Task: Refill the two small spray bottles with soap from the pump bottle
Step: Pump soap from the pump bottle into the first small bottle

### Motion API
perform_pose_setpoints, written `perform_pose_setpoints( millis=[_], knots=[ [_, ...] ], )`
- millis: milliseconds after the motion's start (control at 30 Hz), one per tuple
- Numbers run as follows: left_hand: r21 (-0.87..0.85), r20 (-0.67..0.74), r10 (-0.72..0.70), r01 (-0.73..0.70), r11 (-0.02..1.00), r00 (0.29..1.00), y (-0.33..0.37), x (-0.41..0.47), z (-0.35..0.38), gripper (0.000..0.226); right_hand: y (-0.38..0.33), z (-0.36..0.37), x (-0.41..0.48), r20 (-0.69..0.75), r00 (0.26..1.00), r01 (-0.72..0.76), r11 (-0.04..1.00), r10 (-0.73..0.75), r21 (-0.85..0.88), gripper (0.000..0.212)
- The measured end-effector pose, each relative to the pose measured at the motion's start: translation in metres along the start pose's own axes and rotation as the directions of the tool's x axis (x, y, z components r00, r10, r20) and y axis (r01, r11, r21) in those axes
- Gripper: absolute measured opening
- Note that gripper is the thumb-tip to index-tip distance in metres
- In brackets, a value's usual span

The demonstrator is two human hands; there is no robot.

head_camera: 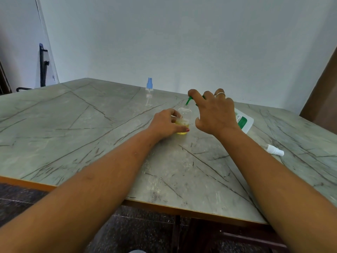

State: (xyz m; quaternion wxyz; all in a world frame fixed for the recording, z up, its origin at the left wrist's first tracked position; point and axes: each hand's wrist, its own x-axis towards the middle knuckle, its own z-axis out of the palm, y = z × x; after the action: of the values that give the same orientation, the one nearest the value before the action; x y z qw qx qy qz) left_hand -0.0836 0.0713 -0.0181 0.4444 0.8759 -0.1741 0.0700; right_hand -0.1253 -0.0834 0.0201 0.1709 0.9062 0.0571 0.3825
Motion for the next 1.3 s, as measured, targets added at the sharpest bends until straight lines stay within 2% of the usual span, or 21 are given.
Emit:
perform_pose_setpoints(
  millis=[233,633,867,1100,1300],
  knots=[
    [0.008,0.005,0.006,-0.006,1.0,1.0,0.001,-0.001,-0.001,0.05,-0.004,0.0,-0.002,-0.001,1.0,-0.01,1.0,0.01,0.009,0.071],
    [0.011,-0.028,0.03,-0.03,0.999,0.999,0.001,-0.004,-0.001,0.054,-0.002,0.007,-0.005,-0.001,1.0,0.004,1.0,-0.004,-0.006,0.085],
    [0.022,-0.056,0.052,-0.051,0.998,0.997,0.0,-0.006,-0.001,0.053,0.001,0.008,-0.002,0.007,0.999,0.038,0.996,-0.038,0.085,0.079],
    [0.126,-0.088,0.116,-0.105,0.986,0.989,0.003,-0.01,0.001,0.052,0.002,0.004,-0.006,0.059,0.997,0.04,0.995,-0.046,0.091,0.085],
    [0.155,-0.09,0.108,-0.094,0.983,0.99,0.005,-0.013,0.0,0.051,-0.002,0.004,-0.009,0.058,0.998,0.014,0.998,-0.018,0.067,0.09]
  ],
)
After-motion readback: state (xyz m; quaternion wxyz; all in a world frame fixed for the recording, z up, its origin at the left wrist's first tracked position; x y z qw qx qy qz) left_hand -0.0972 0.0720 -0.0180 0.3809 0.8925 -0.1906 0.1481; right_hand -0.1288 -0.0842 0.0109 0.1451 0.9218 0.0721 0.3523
